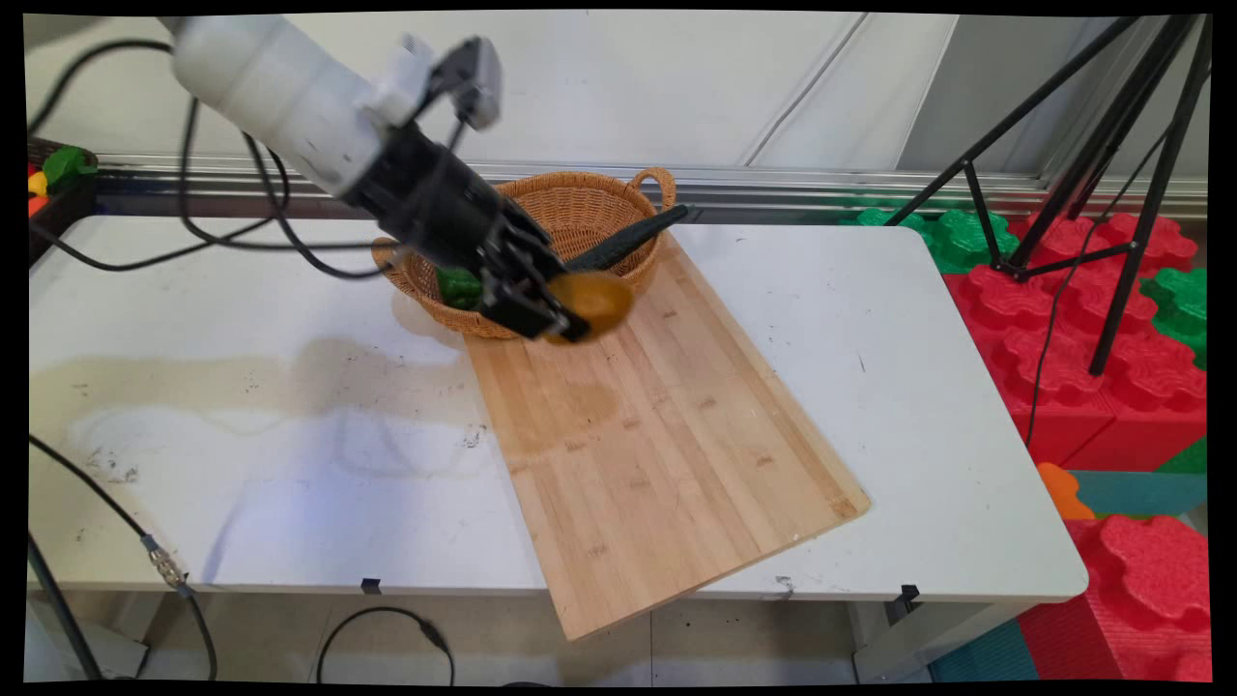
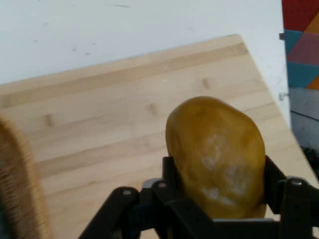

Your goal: Place the picked object in the vegetable basket

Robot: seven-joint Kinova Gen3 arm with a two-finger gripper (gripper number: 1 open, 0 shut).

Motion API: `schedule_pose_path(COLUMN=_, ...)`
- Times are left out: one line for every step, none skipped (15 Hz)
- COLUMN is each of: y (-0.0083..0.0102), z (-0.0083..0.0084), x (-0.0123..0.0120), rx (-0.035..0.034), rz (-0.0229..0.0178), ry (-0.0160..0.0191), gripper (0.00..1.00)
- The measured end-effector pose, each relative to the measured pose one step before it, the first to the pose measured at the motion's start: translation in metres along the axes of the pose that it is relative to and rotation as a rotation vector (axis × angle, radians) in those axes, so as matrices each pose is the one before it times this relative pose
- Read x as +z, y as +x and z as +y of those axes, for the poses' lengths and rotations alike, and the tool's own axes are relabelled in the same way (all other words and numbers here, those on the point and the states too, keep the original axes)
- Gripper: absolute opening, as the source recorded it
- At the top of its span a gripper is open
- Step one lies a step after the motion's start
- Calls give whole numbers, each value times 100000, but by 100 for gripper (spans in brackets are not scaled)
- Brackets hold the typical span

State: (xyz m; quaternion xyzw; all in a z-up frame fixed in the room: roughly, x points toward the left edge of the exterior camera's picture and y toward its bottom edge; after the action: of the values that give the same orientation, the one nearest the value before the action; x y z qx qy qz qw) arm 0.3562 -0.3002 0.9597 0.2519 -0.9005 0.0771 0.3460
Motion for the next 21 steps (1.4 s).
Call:
schedule_pose_path(y=-172, z=-403, x=-727, rx=-585, rz=10, ry=1124, gripper=0)
schedule_pose_path(y=-217, z=-597, x=-995, rx=-746, rz=-8, ry=1588, gripper=0)
schedule_pose_path(y=-185, z=-470, x=-647, rx=-634, rz=-2, ry=1258, gripper=0)
schedule_pose_path(y=-329, z=-814, x=-1053, rx=-1140, rz=-33, ry=2184, gripper=0)
schedule_pose_path(y=-258, z=-797, x=-800, rx=-1004, rz=-2, ry=2090, gripper=0)
schedule_pose_path(y=-314, z=-981, x=-786, rx=-1066, rz=-137, ry=2453, gripper=0)
schedule_pose_path(y=-312, z=-991, x=-641, rx=-877, rz=-248, ry=2361, gripper=0)
schedule_pose_path(y=-243, z=-867, x=-402, rx=-423, rz=-374, ry=1926, gripper=0)
schedule_pose_path(y=-247, z=-1060, x=-306, rx=-429, rz=-363, ry=2297, gripper=0)
schedule_pose_path(y=-239, z=-1069, x=-142, rx=-326, rz=-430, ry=2176, gripper=0)
schedule_pose_path(y=-149, z=-913, x=68, rx=-40, rz=-449, ry=1610, gripper=0)
schedule_pose_path(y=-191, z=-1028, x=200, rx=59, rz=-570, ry=1760, gripper=0)
schedule_pose_path(y=-220, z=-1009, x=375, rx=-12, rz=-686, ry=1532, gripper=0)
schedule_pose_path(y=-184, z=-840, x=455, rx=-93, rz=-626, ry=1199, gripper=0)
schedule_pose_path(y=-98, z=-519, x=315, rx=-20, rz=-401, ry=745, gripper=0)
schedule_pose_path(y=-120, z=-742, x=603, rx=-38, rz=-647, ry=1065, gripper=0)
schedule_pose_path(y=-148, z=-782, x=854, rx=-293, rz=-814, ry=1039, gripper=0)
schedule_pose_path(y=-154, z=-666, x=926, rx=-423, rz=-880, ry=846, gripper=0)
schedule_pose_path(y=-43, z=-494, x=928, rx=-254, rz=-832, ry=495, gripper=0)
schedule_pose_path(y=-49, z=-532, x=1082, rx=-439, rz=-998, ry=547, gripper=0)
schedule_pose_path(y=-15, z=-480, x=1115, rx=-563, rz=-1021, ry=426, gripper=0)
